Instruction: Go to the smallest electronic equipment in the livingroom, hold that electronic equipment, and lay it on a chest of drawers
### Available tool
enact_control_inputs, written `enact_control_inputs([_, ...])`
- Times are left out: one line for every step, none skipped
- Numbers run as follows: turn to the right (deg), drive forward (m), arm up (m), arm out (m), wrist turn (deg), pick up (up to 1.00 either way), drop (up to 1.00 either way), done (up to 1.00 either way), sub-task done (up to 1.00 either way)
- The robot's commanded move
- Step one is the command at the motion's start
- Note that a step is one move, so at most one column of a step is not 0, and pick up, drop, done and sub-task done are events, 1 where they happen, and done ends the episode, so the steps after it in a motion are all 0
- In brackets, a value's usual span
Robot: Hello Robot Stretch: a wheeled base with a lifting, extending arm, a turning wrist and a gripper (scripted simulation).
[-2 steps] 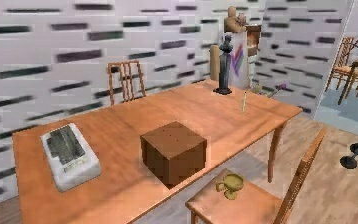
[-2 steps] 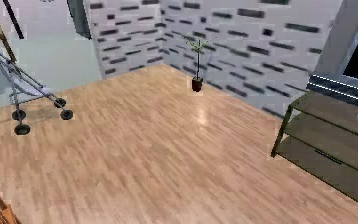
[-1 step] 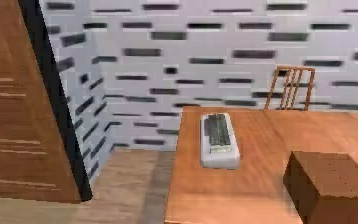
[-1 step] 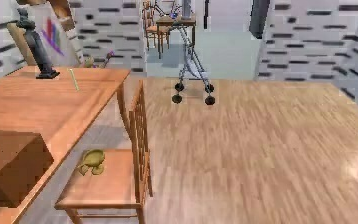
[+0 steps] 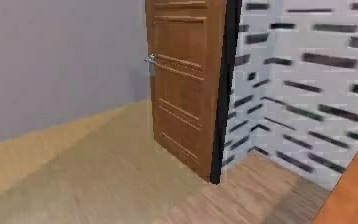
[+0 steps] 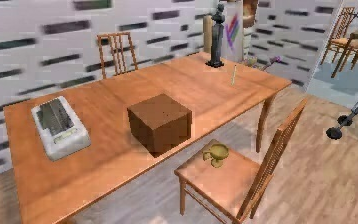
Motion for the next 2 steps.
enact_control_inputs([-30.0, 0.00, 0.00, 0.00, 0.0, 0.00, 0.00, 0.00, 0.00])
enact_control_inputs([0.0, 0.00, 0.50, 0.00, 0.0, 0.00, 0.00, 0.00, 0.00])
